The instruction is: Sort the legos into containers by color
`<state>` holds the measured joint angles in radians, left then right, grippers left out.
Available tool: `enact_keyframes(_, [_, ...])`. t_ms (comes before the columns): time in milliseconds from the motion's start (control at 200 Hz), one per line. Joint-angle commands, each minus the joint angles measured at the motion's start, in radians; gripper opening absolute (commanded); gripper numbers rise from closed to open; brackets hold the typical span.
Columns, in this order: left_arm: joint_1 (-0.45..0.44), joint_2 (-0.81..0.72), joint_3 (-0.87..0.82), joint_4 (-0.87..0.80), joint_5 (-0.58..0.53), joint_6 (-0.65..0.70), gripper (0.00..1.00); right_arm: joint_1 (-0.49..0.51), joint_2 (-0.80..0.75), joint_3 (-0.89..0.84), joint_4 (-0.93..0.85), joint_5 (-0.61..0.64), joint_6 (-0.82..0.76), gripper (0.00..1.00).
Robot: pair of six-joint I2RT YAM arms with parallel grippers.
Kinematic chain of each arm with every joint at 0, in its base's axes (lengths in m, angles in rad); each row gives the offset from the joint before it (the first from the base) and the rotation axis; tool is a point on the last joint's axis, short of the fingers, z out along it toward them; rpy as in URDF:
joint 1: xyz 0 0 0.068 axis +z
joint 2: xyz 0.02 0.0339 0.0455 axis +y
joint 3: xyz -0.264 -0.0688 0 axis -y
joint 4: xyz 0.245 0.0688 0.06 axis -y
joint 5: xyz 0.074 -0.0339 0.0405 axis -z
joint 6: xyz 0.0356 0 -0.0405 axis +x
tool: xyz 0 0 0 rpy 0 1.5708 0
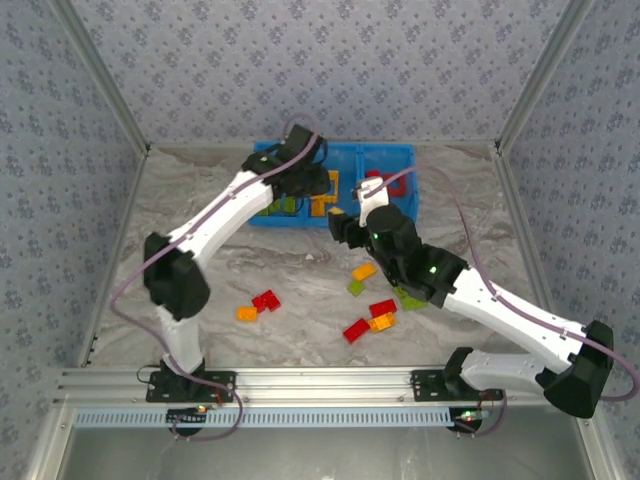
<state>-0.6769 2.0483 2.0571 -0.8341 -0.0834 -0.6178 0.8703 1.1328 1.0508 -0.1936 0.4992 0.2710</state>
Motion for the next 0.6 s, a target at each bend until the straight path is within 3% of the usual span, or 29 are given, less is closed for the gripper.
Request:
enact_keyframes(0, [-0.011, 0.132, 0.185, -0.16, -0.012, 0.118, 0.34, -0.01, -0.013, 0.025, -0.067, 0.048, 0.058, 0.73])
enact_keyframes(270, [-0.004, 0.361, 0.386, -0.213, -0.006, 0.144, 0.34, -0.016, -0.03, -0.002, -0.075, 0.022, 0.068, 0.73])
enact_keyframes(595, [0.012, 0.446, 0.402, -0.189, 0.011, 0.132, 0.38, -0.009, -0.038, -0.031, -0.066, 0.011, 0.083, 0.73])
